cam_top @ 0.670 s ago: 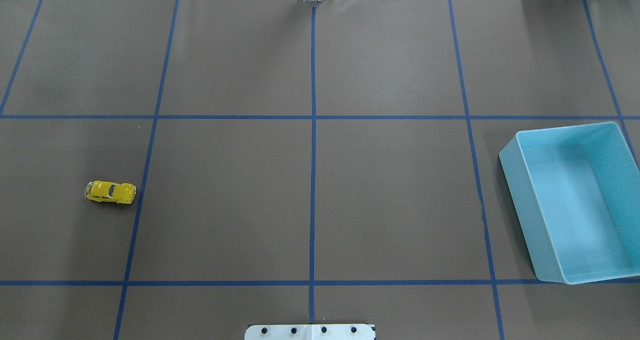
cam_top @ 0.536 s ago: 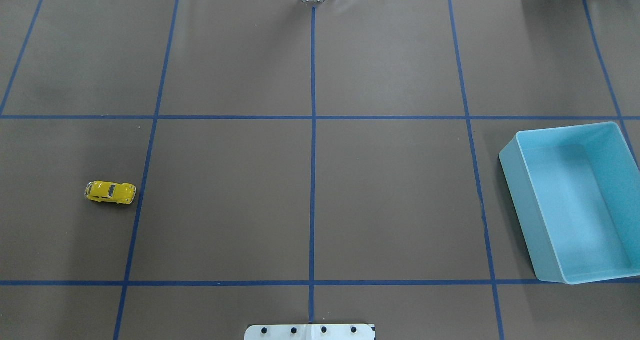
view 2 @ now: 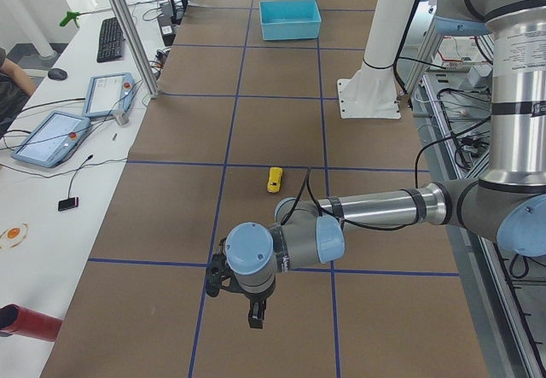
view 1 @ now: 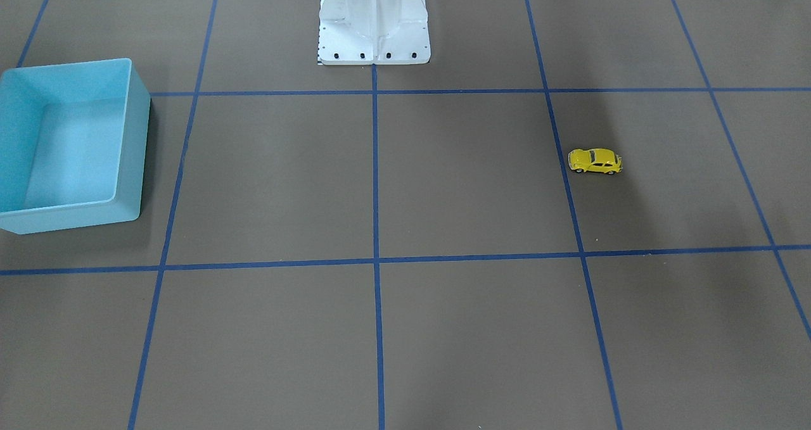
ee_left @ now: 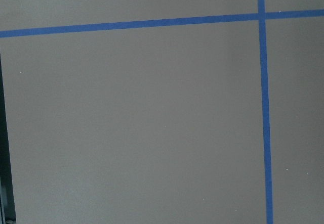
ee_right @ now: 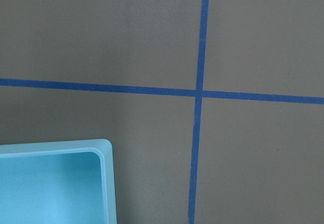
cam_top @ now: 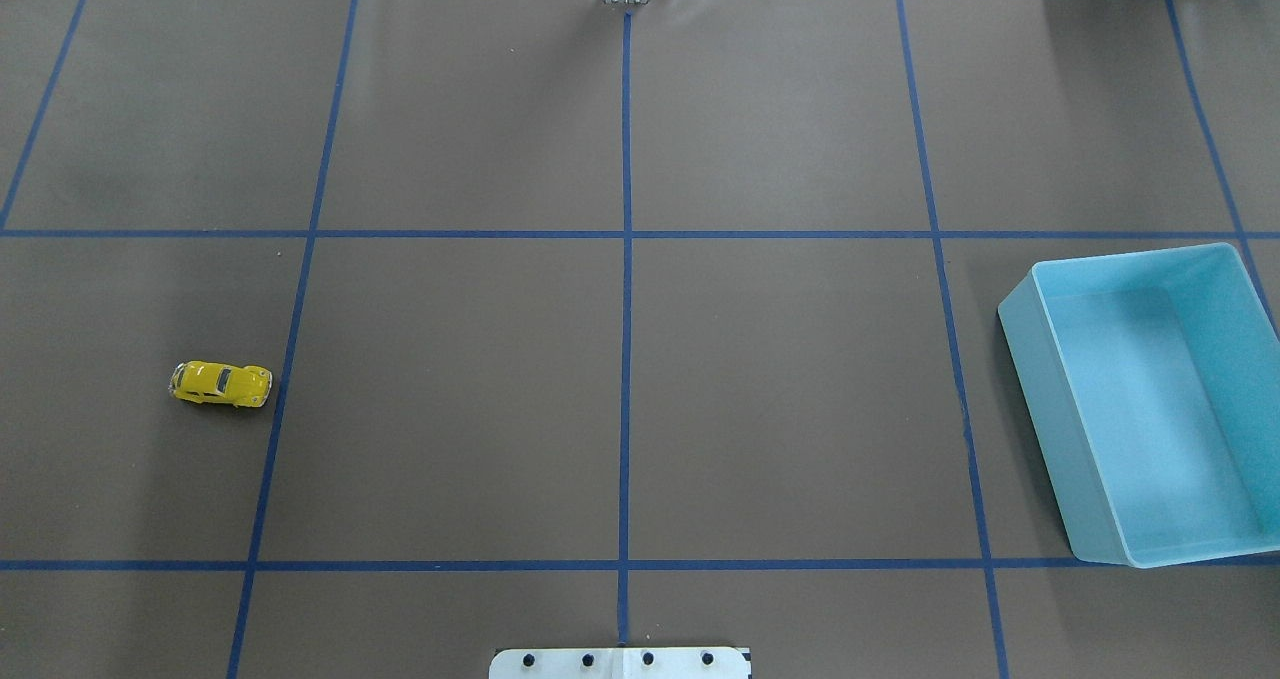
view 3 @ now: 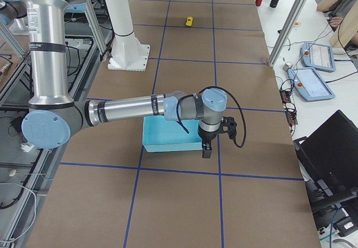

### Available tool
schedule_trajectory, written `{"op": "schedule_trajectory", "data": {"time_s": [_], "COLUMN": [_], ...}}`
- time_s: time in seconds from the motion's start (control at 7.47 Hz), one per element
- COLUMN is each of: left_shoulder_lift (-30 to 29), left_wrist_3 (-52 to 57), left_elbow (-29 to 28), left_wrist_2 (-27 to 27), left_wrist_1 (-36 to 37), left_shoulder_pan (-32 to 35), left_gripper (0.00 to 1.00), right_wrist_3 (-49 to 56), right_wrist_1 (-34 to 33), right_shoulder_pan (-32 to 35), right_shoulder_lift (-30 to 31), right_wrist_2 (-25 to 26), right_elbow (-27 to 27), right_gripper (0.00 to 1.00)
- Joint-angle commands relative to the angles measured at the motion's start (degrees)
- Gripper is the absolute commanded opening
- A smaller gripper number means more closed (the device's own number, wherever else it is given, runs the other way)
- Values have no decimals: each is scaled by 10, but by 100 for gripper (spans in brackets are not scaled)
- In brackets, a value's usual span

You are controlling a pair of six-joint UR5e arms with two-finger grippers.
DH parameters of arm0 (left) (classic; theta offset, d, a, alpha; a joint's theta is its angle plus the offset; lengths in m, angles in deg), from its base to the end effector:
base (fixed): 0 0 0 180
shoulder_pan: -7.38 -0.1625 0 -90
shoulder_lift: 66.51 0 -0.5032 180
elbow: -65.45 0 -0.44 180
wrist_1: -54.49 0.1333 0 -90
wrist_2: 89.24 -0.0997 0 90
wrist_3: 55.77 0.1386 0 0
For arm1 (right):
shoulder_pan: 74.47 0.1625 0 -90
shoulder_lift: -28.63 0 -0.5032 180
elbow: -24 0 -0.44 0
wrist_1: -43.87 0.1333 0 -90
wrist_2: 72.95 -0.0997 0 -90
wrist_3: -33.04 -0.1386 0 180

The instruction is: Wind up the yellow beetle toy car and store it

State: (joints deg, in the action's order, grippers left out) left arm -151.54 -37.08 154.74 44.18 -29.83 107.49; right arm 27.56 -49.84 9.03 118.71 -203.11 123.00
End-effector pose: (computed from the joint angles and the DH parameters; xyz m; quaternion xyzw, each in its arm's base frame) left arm -0.1203 -0.4582 0.8257 0.0025 0.3794 0.0326 0.9247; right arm -0.0178 -0.5444 0.6939 0.0067 -0.3456 -0.0240 0.9381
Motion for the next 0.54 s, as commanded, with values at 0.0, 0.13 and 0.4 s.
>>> {"op": "schedule_trajectory", "data": {"time_s": [0.0,0.13,0.4], "left_shoulder_lift": [0,0,0], "left_wrist_3": [-1,0,5], "left_elbow": [1,2,2], "left_wrist_2": [0,1,1], "left_wrist_1": [-1,-1,-8], "left_shoulder_pan": [0,0,0], "left_gripper": [100,100,100], "right_wrist_3": [0,0,1], "right_wrist_1": [-1,0,-1], "right_shoulder_pan": [0,0,0], "right_shoulder_lift": [4,3,4], "right_wrist_2": [2,2,3], "right_elbow": [0,0,-1], "right_gripper": [100,100,100]}}
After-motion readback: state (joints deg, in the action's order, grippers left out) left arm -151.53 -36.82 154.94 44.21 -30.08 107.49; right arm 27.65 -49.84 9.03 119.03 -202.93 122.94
